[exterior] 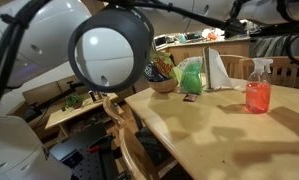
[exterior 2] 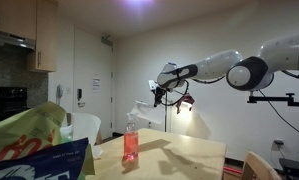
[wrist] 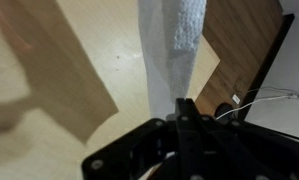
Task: Move the piece of tissue at the right to the left
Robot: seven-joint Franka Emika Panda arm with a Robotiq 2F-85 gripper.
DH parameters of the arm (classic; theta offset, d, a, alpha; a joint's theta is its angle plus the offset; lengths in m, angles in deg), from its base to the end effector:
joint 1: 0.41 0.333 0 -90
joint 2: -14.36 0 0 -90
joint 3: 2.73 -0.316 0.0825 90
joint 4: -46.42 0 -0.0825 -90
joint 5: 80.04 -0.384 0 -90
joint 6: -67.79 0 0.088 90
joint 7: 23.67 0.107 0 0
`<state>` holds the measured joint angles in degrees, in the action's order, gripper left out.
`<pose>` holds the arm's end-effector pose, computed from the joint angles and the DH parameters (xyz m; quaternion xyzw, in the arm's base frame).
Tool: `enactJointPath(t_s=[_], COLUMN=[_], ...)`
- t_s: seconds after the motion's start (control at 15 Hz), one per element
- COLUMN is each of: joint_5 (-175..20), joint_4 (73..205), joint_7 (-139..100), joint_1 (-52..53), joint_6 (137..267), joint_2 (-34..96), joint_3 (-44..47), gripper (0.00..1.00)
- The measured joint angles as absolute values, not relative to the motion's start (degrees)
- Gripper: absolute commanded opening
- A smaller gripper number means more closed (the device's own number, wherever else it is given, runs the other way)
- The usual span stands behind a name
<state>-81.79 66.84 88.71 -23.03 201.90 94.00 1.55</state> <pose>0.7799 -0.3407 0.2840 -0.3634 0.8841 -0.2241 0.1900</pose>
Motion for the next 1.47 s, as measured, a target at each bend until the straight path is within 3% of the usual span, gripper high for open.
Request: enactJointPath(t_s=[0.53,0.93,1.47], joint_5=[-81.3,-80.7,-80.7], joint_4=[66.6,66.7,67.3], joint_7=[90.7,90.6,90.3], joint_1=[-23.0,-22.5,-22.2], joint_6=[205.5,192.1,191.1], joint_2=[90.3,89.0,89.0], joint_3=[5.1,6.3,6.3], gripper=[0.0,0.01,0.0])
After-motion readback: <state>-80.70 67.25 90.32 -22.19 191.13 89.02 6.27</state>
